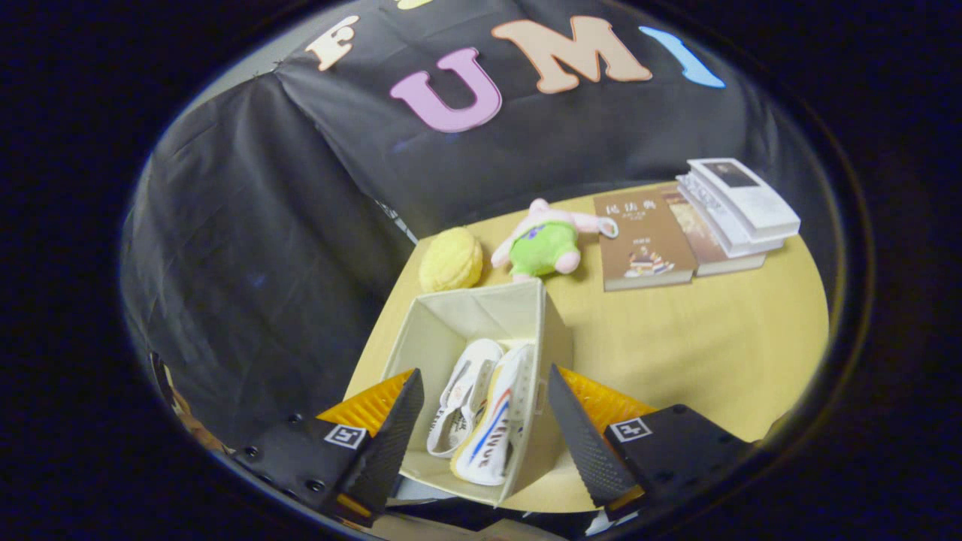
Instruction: Open the storage box then place both shoes into the box .Put the left shoe in first, then the right shoe, with the right side of both shoes facing outward in a uniform manner.
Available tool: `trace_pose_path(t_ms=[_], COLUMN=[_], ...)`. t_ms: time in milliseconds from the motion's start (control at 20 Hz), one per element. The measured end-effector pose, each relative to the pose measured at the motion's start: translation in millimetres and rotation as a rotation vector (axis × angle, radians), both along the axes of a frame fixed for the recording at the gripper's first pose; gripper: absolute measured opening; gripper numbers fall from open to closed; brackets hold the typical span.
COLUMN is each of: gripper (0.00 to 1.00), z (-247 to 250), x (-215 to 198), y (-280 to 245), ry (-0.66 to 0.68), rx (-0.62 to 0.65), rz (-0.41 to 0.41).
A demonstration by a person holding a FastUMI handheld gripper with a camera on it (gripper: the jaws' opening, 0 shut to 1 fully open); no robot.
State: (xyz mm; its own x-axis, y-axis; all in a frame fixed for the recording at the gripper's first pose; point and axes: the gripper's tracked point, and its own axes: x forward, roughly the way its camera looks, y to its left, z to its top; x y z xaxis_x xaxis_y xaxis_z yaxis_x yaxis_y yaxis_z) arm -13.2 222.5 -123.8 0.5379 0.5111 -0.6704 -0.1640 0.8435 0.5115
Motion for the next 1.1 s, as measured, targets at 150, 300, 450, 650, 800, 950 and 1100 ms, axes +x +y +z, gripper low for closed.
trace_pose_path(t_ms=[150,300,450,650,800,950,1100], gripper=[1.00,1.00,1.00,1.00,1.00,1.00,1.00], z=[22,40,62,95,115,134,143], x=[2,10,19,27,33,34,37], y=[-34,-75,-116,-174,-215,-243,-258], ry=[-0.099,-0.205,-0.301,-0.444,-0.567,-0.673,-0.715], rx=[-0.022,-0.062,-0.085,-0.137,-0.219,-0.286,-0.299], rz=[-0.030,-0.074,-0.127,-0.198,-0.247,-0.277,-0.306])
